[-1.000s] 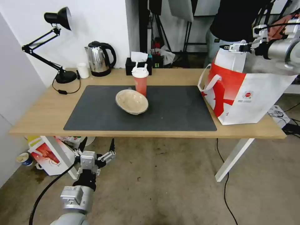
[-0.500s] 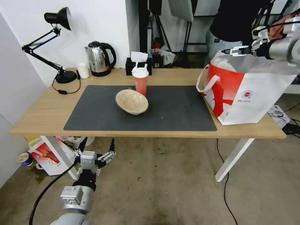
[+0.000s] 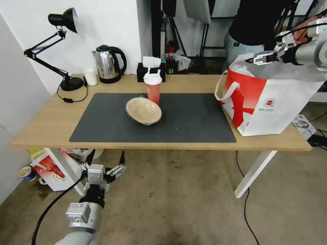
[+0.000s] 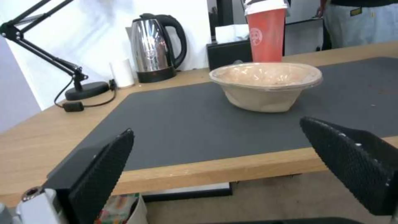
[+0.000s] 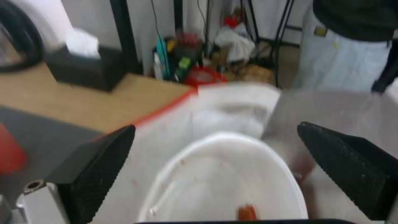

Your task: Pick up the trash from the table and place it into the takeout bag.

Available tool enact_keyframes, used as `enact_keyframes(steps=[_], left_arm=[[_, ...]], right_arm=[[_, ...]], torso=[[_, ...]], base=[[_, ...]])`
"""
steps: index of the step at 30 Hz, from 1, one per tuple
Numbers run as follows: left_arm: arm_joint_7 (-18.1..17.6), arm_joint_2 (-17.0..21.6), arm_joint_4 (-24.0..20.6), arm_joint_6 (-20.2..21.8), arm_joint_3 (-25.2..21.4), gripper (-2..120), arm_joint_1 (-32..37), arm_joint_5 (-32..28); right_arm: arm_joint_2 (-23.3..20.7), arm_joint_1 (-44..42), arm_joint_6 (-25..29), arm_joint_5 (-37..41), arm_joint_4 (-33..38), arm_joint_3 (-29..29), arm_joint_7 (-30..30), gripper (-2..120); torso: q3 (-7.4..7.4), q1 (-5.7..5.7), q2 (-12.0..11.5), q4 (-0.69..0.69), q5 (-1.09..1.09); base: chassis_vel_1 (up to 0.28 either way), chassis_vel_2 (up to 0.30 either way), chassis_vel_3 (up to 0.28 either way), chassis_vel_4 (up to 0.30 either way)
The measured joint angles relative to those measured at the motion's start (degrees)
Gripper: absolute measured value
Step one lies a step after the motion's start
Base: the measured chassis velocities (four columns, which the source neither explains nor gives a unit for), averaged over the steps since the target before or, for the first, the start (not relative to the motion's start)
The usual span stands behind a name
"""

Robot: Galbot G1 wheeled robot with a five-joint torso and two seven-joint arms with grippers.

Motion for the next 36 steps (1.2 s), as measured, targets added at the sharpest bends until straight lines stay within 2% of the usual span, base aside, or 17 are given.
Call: enact_keyframes(steps=[5,8,9,11,13,14,17,18,22,23,27,36], left_arm=[[0.0,0.0,0.0,0.0,0.0,100,0.0,0.0],[0.0,0.0,0.0,0.0,0.0,100,0.0,0.0],[0.0,0.0,0.0,0.0,0.0,100,0.0,0.0],[0.0,0.01,0.0,0.0,0.0,100,0.0,0.0],[0.0,0.0,0.0,0.0,0.0,100,0.0,0.0],[0.0,0.0,0.0,0.0,0.0,100,0.0,0.0],[0.0,0.0,0.0,0.0,0.0,100,0.0,0.0],[0.0,0.0,0.0,0.0,0.0,100,0.0,0.0],[0.0,0.0,0.0,0.0,0.0,100,-0.01,0.0],[0.0,0.0,0.0,0.0,0.0,100,-0.01,0.0],[0.0,0.0,0.0,0.0,-0.01,100,0.0,0.0],[0.0,0.0,0.0,0.0,0.0,100,0.0,0.0]], right_arm=[[1.42,-1.1,1.4,1.01,-0.72,5.8,-0.03,100],[2.67,-3.46,8.05,3.39,0.64,13.58,0.17,100],[2.67,-3.46,8.05,3.39,0.64,13.58,0.17,100],[3.22,-7.37,15.23,5.55,3.88,19.06,2.11,100],[3.18,-11.16,19.0,7.09,7.53,22.95,4.54,100],[3.18,-11.16,19.0,7.09,7.53,22.95,4.54,100],[2.93,-15.88,24.75,7.9,12.57,26.99,8.06,100],[2.93,-15.88,24.75,7.9,12.57,26.99,8.06,100],[2.37,-21.49,32.39,8.39,21.96,30.4,13.25,100],[2.37,-21.49,32.39,8.39,21.96,30.4,13.25,100],[2.16,-27.55,38.32,7.72,31.37,33.61,18.22,100],[3.2,-37.82,43.47,1.52,39.91,37.93,21.54,100]], torso=[[0.0,0.0,0.0,0.01,0.01],[0.0,0.01,0.0,0.0,-0.02],[0.0,0.01,0.0,0.0,-0.02],[0.0,0.0,0.0,0.0,-0.01],[0.0,0.01,0.0,0.01,0.01],[0.0,0.01,0.0,0.01,0.01],[0.0,0.0,-0.01,-0.02,0.02],[0.0,0.0,-0.01,-0.02,0.02],[0.0,0.01,-0.01,0.01,0.0],[0.0,0.01,-0.01,0.01,0.0],[0.0,0.0,-0.01,0.01,-0.02],[0.0,0.0,-0.01,0.0,-0.01]], base=[[0.0,0.0,0.0,0.0],[0.0,0.0,0.0,0.0],[0.0,0.0,0.0,0.0],[0.0,0.0,0.0,0.0],[0.0,0.0,0.0,0.0],[0.0,0.0,0.0,0.0],[0.0,0.0,0.0,0.0],[0.0,0.0,0.0,0.0],[0.0,0.0,0.0,0.0],[0.0,0.0,0.0,0.0],[0.0,0.0,0.0,0.0],[0.0,0.0,0.0,0.0]])
